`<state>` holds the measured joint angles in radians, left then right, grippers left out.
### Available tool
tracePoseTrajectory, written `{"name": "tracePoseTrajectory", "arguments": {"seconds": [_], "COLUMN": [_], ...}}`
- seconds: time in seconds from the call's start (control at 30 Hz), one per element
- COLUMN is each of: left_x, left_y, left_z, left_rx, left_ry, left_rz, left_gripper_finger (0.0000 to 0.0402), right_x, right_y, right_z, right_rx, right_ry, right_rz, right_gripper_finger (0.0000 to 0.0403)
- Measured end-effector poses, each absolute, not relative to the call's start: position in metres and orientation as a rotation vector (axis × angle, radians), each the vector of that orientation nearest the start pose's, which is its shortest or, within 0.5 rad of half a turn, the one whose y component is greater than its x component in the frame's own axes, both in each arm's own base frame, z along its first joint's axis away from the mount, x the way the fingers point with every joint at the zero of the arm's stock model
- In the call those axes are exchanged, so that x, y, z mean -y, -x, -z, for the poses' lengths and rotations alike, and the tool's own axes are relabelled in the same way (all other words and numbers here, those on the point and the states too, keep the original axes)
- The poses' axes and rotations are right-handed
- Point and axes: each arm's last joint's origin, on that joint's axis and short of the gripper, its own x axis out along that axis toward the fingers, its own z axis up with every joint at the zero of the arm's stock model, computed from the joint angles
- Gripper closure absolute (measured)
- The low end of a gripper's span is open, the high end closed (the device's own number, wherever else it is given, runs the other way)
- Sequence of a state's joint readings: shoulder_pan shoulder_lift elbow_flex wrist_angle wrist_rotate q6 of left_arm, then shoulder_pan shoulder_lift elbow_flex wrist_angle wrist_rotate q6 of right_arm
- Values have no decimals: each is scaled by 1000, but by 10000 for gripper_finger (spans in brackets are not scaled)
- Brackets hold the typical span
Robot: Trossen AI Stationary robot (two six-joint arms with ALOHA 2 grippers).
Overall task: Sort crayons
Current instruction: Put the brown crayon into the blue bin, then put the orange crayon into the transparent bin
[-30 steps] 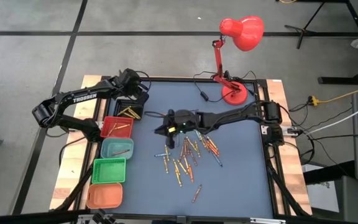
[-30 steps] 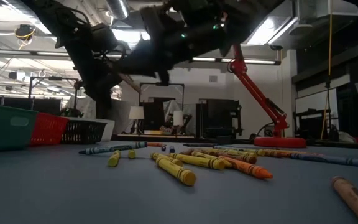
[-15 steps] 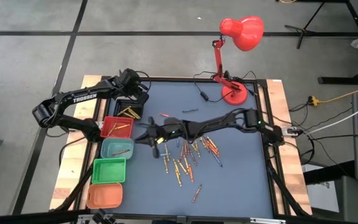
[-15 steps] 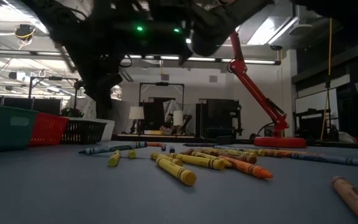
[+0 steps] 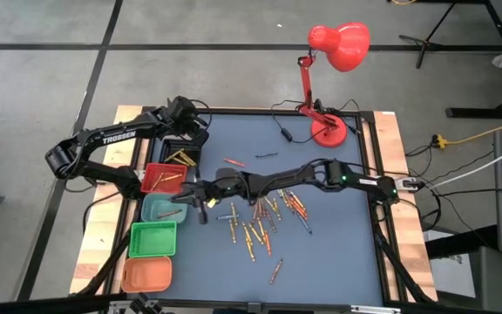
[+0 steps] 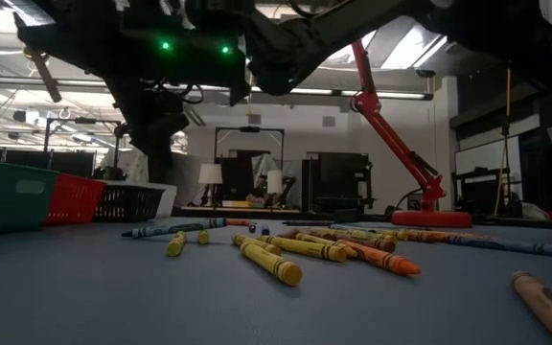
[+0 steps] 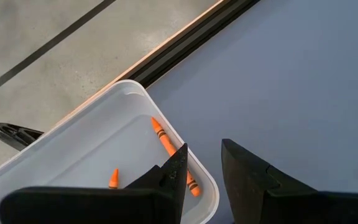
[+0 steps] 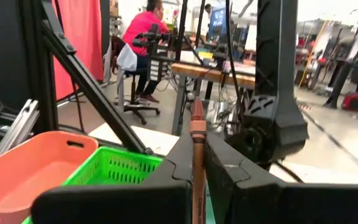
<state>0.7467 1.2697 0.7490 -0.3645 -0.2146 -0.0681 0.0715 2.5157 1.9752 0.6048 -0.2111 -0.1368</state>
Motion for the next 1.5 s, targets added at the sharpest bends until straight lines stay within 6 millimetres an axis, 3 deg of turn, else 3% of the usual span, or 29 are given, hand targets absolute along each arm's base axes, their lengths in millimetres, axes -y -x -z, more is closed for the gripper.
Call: {"name": "tracePoseTrajectory", "arguments": {"seconds": [0.57, 0.97, 1.3, 1.5], "left_x": [-171, -171, -171, -171], "left_y": [-175, -175, -175, -176], "left_z": [-211, -211, -211, -211], "left_rx": [-858, -857, -857, -858], "left_ry": [301, 300, 300, 300], "left_rz": [-927, -927, -927, -927], "left_gripper_finger": [319, 319, 319, 319], "right_x": [-47, -47, -47, -47], "right_y": [-581, -581, -581, -581], "right_z": [-147, -143, -143, -143], "right_rx": [75, 50, 52, 47], "right_ry": [143, 215, 215, 193], "right_rz": [-277, -278, -277, -278], "right_gripper_finger": [384, 382, 304, 286]}}
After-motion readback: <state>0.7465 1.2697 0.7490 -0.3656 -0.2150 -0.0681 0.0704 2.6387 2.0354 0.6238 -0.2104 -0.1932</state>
